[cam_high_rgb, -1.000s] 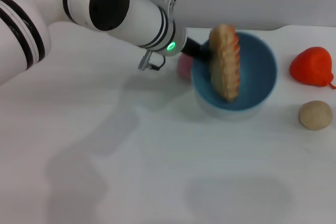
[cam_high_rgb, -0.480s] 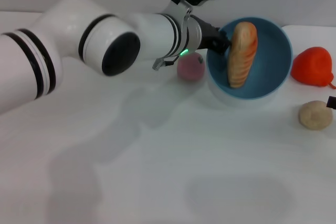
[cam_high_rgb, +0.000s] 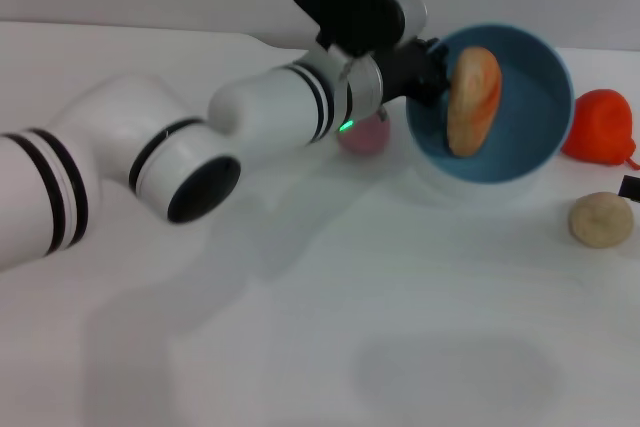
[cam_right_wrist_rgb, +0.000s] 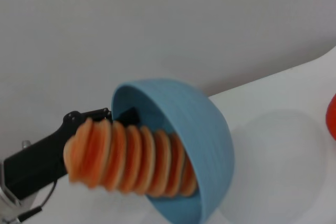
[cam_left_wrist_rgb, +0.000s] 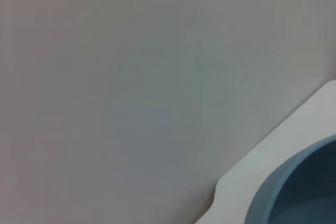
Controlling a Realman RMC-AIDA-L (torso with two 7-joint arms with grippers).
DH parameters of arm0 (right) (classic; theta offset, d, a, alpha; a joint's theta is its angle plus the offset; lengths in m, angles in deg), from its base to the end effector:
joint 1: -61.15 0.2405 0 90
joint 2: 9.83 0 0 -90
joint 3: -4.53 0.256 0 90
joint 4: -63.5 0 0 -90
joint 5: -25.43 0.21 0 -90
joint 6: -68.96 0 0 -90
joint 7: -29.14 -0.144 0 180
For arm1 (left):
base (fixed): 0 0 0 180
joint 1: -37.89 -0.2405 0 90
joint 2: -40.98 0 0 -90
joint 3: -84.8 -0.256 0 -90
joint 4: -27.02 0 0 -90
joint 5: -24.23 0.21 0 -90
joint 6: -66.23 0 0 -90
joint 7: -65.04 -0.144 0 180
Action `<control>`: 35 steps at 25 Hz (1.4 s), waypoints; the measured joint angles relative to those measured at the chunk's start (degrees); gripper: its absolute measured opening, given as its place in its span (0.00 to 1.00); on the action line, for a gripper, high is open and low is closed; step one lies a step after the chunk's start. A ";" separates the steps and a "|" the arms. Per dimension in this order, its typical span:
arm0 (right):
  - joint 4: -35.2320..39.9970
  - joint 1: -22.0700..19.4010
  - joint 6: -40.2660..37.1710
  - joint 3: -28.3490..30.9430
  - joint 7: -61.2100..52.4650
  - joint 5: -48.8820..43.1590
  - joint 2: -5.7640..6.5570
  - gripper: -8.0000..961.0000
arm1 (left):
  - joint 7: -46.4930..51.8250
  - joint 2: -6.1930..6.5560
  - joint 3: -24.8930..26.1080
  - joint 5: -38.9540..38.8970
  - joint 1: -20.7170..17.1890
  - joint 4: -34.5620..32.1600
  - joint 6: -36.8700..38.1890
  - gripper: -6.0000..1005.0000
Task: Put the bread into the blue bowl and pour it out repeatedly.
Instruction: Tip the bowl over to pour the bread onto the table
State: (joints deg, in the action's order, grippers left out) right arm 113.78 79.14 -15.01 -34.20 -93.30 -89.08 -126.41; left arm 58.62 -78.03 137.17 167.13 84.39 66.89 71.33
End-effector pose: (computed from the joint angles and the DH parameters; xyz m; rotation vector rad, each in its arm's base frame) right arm 0.3317 0.3035 0.0626 -2.1519 1.5726 0.6845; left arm -0.1297 0.4132 -0.1318 -2.3141 -0.3601 -0.3144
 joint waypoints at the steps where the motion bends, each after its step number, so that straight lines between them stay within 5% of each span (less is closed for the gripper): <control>1: -0.77 0.44 0.09 0.27 0.00 0.03 -0.05 0.37 | -1.17 -0.01 -3.41 -0.09 -0.22 -1.63 4.69 0.01; 7: -2.73 1.23 0.16 1.04 -0.01 0.33 0.07 0.37 | -5.82 -0.06 -7.42 -0.47 -1.09 -3.78 11.04 0.01; 20: -2.91 0.89 -0.52 2.33 -0.59 0.44 -0.16 0.37 | -6.63 -0.09 -5.43 -5.65 -1.57 -5.46 13.17 0.01; 27: -2.60 0.74 -1.97 2.35 -0.62 0.44 -0.13 0.37 | -6.79 0.63 6.85 -7.85 -5.40 4.23 3.46 0.01; 32: -0.32 0.94 -4.15 1.68 -0.30 0.30 -0.23 0.37 | -6.99 0.99 19.63 -7.47 -8.16 12.44 -14.44 0.01; 35: 4.09 0.90 -4.74 1.37 2.70 -0.06 -1.30 0.37 | -7.12 1.25 29.55 -6.72 -7.95 15.02 -30.45 0.01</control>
State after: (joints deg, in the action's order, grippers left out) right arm 117.87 80.04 -19.76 -32.83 -90.60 -89.15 -127.72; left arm 51.50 -76.78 166.73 160.41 76.44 81.90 40.88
